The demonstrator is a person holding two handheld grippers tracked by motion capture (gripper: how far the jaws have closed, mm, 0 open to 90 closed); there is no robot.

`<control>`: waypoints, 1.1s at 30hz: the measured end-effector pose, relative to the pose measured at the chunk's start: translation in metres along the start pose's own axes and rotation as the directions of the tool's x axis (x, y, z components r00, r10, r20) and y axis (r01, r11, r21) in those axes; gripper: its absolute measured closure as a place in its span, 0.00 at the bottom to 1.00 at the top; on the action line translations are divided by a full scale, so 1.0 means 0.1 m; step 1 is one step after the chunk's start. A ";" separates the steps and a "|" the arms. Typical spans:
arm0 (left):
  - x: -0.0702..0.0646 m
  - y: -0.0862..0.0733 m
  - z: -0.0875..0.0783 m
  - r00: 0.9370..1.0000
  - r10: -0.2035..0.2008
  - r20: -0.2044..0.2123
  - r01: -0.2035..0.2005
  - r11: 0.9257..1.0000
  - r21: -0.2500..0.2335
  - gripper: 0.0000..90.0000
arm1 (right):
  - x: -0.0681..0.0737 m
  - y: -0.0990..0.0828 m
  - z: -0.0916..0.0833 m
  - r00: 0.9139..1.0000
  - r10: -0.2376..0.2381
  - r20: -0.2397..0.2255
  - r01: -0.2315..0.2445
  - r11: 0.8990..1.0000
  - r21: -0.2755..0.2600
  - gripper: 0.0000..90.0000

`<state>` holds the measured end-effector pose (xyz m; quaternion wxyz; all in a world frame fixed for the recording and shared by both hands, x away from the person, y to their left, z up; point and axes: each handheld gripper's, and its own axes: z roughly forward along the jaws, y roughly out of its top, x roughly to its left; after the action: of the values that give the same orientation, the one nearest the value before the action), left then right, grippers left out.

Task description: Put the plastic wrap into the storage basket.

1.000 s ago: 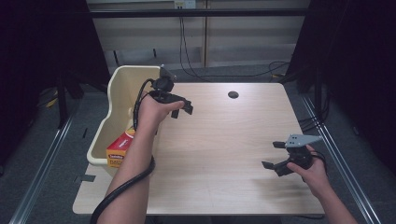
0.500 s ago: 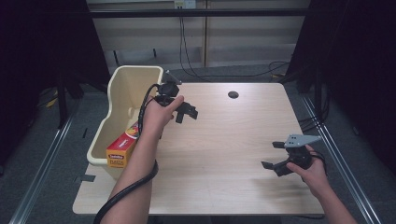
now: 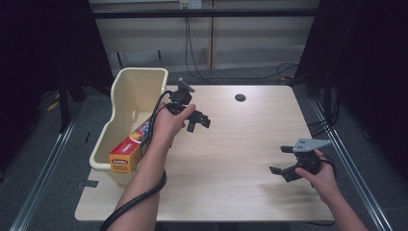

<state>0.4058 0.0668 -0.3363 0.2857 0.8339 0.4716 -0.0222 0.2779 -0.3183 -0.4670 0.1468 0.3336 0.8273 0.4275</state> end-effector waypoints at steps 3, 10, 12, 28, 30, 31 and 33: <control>-0.01 -0.02 0.04 1.000 0.000 0.007 0.000 1.000 -0.003 0.03 | 0.00 0.00 0.00 1.000 0.000 0.004 0.000 1.000 0.001 0.05; 0.00 -0.09 0.15 1.000 0.009 0.018 -0.009 1.000 0.002 0.03 | 0.00 0.00 0.00 1.000 -0.003 0.001 0.003 1.000 0.001 0.05; 0.00 -0.11 0.17 1.000 0.007 0.022 -0.007 1.000 -0.001 0.03 | 0.00 0.00 -0.01 1.000 -0.003 -0.003 0.003 1.000 0.001 0.05; -0.03 -0.28 0.39 0.998 0.035 0.058 -0.036 0.999 0.020 0.03 | 0.00 0.00 0.00 1.000 -0.001 0.002 0.001 1.000 0.000 0.05; -0.04 -0.30 0.42 0.997 0.035 0.062 -0.036 0.999 0.021 0.03 | 0.00 0.00 0.00 1.000 0.000 0.004 0.000 1.000 0.001 0.05; -0.04 -0.31 0.44 0.997 0.043 0.068 -0.044 0.999 0.028 0.03 | 0.00 0.00 -0.01 1.000 -0.003 0.003 0.003 1.000 0.003 0.05; -0.04 -0.34 0.47 0.997 0.040 0.070 -0.042 0.999 0.031 0.03 | 0.00 0.00 -0.01 1.000 -0.005 -0.001 0.005 1.000 0.002 0.05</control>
<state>0.3874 0.0536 -0.3900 0.2886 0.8467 0.4438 -0.0528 0.2776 -0.3187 -0.4666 0.1470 0.3317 0.8286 0.4265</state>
